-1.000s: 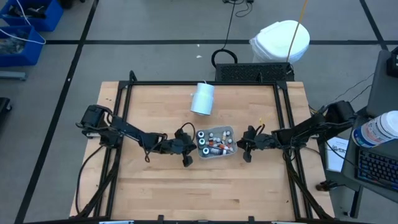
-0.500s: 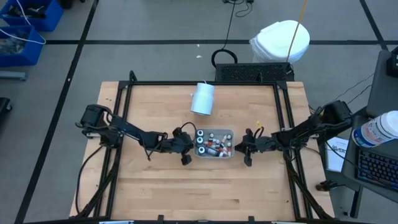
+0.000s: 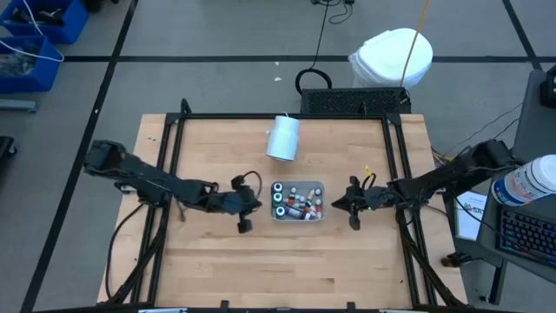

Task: Pick & Place food coloring
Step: Return to Home Position

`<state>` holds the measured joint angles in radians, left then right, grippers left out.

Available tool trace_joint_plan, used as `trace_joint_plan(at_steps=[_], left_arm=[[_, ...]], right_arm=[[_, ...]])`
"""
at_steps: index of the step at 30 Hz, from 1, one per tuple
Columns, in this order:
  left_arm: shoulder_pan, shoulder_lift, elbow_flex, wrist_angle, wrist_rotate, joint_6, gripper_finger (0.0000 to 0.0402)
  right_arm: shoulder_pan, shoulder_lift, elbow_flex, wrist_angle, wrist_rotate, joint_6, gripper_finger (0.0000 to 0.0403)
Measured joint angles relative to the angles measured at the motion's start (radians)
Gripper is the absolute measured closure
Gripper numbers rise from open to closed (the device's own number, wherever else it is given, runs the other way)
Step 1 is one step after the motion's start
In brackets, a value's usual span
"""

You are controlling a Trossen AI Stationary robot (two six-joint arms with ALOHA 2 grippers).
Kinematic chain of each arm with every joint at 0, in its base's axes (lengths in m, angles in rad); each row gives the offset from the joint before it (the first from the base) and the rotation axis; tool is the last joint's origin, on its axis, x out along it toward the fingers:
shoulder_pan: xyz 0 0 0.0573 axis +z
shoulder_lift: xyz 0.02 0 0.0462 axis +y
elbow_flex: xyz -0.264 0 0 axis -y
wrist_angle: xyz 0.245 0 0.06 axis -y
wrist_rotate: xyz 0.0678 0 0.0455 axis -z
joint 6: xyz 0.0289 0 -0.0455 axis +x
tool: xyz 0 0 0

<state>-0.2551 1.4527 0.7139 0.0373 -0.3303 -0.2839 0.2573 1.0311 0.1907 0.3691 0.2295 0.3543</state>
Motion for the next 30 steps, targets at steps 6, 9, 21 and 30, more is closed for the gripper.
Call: trace_joint_plan(at_steps=[6, 9, 21, 30], left_arm=[[-0.046, -0.249, 0.002, -0.166, -0.036, 0.127, 0.0397], [-0.054, -0.396, 0.001, -0.276, -0.038, 0.172, 0.0398], [-0.192, -0.86, -0.139, -0.451, -0.179, 0.184, 0.0399], [-0.127, -1.023, -0.521, 0.132, 0.058, 0.517, 0.0399]], right_arm=[[-0.002, -0.275, -0.001, -0.173, -0.024, -0.097, 0.0403], [-0.01, -0.425, -0.001, -0.197, -0.086, -0.186, 0.0403], [-0.039, -0.965, -0.001, -0.552, -0.099, -0.288, 0.0403], [-0.1, -1.023, -0.002, -0.548, -0.073, -0.347, 0.0403]])
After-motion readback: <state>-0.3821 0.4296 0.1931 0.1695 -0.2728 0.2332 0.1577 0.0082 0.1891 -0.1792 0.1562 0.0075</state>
